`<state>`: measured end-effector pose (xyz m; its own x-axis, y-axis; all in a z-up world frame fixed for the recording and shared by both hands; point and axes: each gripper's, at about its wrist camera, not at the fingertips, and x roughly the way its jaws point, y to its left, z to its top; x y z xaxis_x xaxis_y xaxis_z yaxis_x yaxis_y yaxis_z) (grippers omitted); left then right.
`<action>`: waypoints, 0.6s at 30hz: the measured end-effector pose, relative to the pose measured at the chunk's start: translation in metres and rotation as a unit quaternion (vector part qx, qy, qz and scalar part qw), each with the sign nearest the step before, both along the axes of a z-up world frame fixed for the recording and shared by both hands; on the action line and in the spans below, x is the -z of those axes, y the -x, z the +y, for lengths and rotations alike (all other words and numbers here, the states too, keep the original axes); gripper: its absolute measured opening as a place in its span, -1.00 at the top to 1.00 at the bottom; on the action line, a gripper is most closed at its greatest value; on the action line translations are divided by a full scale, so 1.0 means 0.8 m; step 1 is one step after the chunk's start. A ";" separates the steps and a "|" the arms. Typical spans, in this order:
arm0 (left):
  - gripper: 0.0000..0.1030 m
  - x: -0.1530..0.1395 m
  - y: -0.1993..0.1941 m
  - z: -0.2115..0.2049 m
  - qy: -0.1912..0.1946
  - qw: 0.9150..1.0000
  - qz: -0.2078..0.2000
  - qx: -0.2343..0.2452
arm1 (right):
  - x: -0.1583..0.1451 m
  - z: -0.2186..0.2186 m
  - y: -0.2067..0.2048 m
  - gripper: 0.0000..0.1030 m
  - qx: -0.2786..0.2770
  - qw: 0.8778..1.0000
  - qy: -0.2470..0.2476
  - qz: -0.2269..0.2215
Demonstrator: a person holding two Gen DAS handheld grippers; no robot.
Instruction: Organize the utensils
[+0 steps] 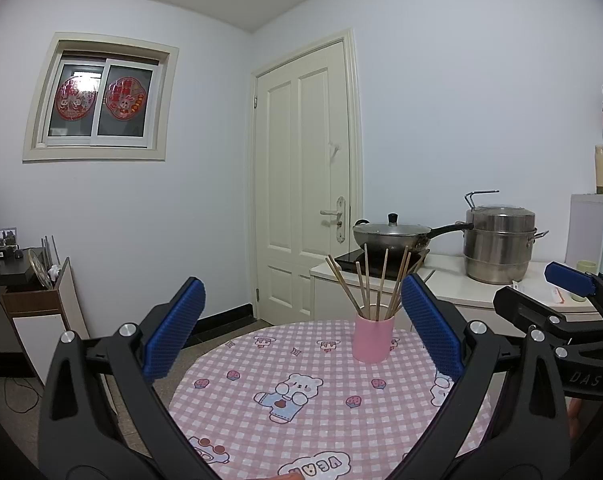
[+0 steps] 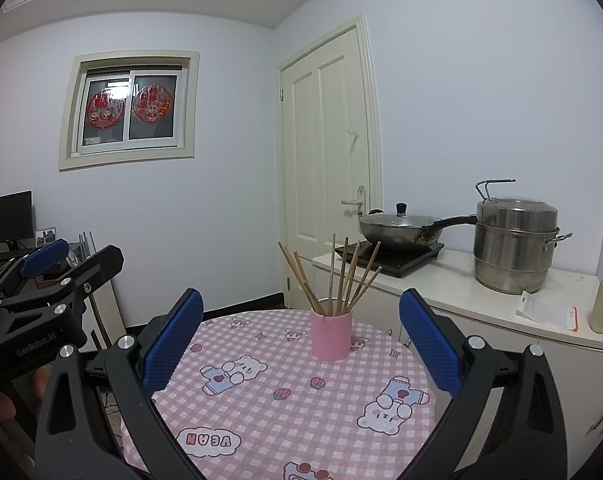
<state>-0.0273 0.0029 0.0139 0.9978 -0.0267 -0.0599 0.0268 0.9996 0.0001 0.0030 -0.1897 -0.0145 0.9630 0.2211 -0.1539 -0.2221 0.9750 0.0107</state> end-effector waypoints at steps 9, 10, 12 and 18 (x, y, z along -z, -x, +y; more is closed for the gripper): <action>-0.88 0.000 0.000 0.001 -0.001 1.000 0.001 0.000 | 0.001 0.000 0.000 -0.84 0.000 1.000 0.000 0.003; -0.88 0.000 0.000 0.001 -0.001 1.000 0.001 0.000 | 0.001 0.000 0.001 -0.84 0.000 1.000 0.000 0.003; -0.88 0.000 0.000 0.001 -0.001 1.000 0.001 0.000 | 0.002 0.000 0.001 -0.84 0.000 1.000 0.000 0.003; -0.88 0.000 0.000 0.001 0.000 1.000 0.001 0.000 | 0.003 0.002 -0.002 -0.84 -0.003 1.000 -0.001 0.006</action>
